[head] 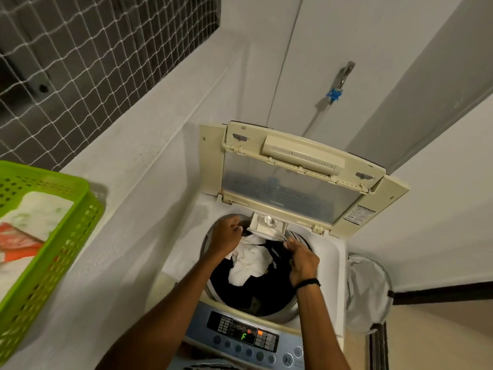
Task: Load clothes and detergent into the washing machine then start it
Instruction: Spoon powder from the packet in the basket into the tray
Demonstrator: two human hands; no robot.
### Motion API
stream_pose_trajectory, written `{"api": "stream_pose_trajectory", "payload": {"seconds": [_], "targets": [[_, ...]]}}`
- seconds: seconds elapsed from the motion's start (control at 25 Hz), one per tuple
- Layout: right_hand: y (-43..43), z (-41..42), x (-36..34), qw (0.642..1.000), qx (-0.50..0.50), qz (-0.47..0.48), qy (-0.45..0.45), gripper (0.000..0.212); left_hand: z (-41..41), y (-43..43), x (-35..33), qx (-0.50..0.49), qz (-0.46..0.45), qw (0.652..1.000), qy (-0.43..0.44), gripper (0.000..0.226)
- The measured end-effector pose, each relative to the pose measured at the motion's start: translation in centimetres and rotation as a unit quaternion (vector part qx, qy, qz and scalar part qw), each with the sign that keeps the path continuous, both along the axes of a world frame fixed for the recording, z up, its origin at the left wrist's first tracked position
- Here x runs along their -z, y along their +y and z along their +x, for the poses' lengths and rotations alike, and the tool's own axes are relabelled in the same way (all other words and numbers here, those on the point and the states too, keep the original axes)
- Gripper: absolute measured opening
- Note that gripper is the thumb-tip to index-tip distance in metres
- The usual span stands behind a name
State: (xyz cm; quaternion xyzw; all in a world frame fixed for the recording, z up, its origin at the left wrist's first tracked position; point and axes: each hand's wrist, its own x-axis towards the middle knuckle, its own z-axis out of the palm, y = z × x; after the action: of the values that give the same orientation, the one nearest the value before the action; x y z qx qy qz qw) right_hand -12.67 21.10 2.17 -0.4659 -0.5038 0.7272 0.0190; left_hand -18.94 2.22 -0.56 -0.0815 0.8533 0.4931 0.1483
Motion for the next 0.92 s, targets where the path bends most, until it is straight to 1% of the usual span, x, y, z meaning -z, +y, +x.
{"api": "stream_pose_trajectory", "payload": {"seconds": [0.12,0.2,0.32,0.4,0.44,0.48,0.56,0.6,0.68,0.76,0.84,0.92], "targets": [[-1.7,0.8,-4.2,0.998,-0.037,-0.040,0.038,0.020,1.8,-2.7,-3.5,-0.050,0.045,0.997,0.028,0.032],[-3.1,1.2,-6.9,0.993,-0.094,-0.039,0.063,0.022,3.7,-5.0,-6.5,-0.083,0.099,0.990,0.049,0.029],[-7.1,1.6,-11.5,0.970,-0.221,-0.012,0.105,0.017,7.5,-8.8,-12.2,-0.150,0.191,0.962,0.127,0.022],[-10.5,1.9,-14.5,0.943,-0.300,0.005,0.142,0.016,10.5,-11.6,-16.1,-0.189,0.221,0.939,0.182,0.020],[-12.3,2.1,-15.9,0.926,-0.341,0.014,0.162,0.016,12.0,-13.0,-18.1,-0.207,0.227,0.928,0.208,0.020],[-13.8,2.3,-16.9,0.899,-0.391,0.043,0.190,0.017,13.5,-14.4,-19.7,-0.226,0.233,0.917,0.232,0.020],[-17.2,3.1,-18.9,0.821,-0.498,0.123,0.250,0.024,16.6,-17.4,-22.4,-0.265,0.237,0.893,0.275,0.022],[-18.9,3.5,-19.8,0.794,-0.522,0.138,0.280,0.025,18.0,-18.9,-23.3,-0.282,0.233,0.884,0.293,0.022],[-22.6,4.2,-21.3,0.762,-0.542,0.133,0.327,0.017,20.5,-21.8,-24.2,-0.318,0.219,0.866,0.319,0.023],[-26.4,4.7,-21.7,0.730,-0.566,0.165,0.346,0.011,22.4,-24.7,-24.3,-0.355,0.199,0.849,0.337,0.025],[-29.5,4.9,-20.7,0.685,-0.586,0.247,0.356,0.009,23.7,-27.1,-23.9,-0.386,0.193,0.834,0.342,0.026],[-32.2,5.5,-19.7,0.642,-0.585,0.339,0.361,0.009,24.8,-28.8,-23.7,-0.412,0.206,0.826,0.325,0.027]]}}
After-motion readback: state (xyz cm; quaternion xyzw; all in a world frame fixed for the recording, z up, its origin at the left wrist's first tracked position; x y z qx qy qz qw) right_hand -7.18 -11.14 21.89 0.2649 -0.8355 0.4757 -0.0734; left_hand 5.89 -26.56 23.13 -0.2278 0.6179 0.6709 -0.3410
